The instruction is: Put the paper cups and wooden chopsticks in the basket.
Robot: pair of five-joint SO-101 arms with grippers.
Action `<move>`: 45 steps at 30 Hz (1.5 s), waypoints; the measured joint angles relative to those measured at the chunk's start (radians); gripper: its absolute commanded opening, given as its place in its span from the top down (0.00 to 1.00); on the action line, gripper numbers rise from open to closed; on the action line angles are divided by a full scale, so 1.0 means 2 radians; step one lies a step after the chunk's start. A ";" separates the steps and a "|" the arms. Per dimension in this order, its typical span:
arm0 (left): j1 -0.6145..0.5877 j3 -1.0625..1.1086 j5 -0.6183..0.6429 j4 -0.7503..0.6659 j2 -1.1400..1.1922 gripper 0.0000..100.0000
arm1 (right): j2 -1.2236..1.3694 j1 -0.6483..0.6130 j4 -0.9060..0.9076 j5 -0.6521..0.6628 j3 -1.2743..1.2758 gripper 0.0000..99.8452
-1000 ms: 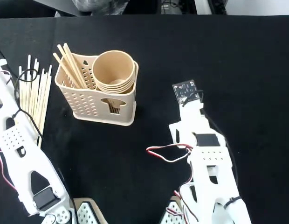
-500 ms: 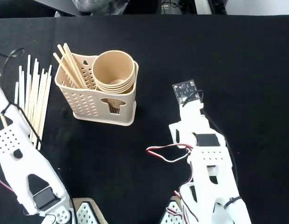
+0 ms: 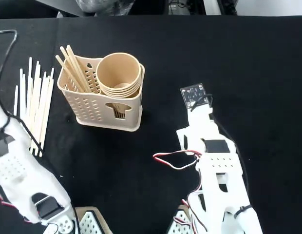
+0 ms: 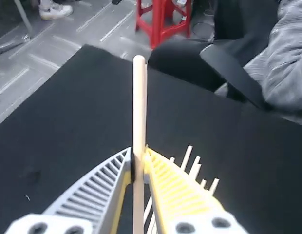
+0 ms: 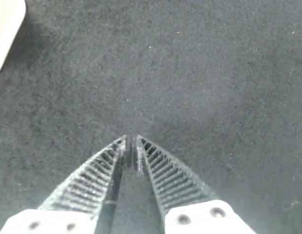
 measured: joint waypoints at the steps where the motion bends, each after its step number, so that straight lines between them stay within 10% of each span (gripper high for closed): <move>1: 0.005 0.028 0.000 0.000 -0.024 0.97 | 0.000 0.000 0.000 0.000 0.000 0.97; 12: 0.128 0.507 -0.020 -0.066 -0.374 0.97 | 0.000 0.000 0.000 0.000 0.000 0.97; 23: 0.173 0.954 -0.019 -0.427 -0.767 0.97 | 0.000 0.000 0.000 0.000 0.000 0.97; 30: 0.178 1.056 0.085 -0.679 -0.783 0.97 | 0.000 0.000 0.000 0.000 0.000 0.97; 45: 0.254 1.119 0.104 -0.844 -0.648 0.97 | 0.000 0.000 0.000 0.000 0.000 0.97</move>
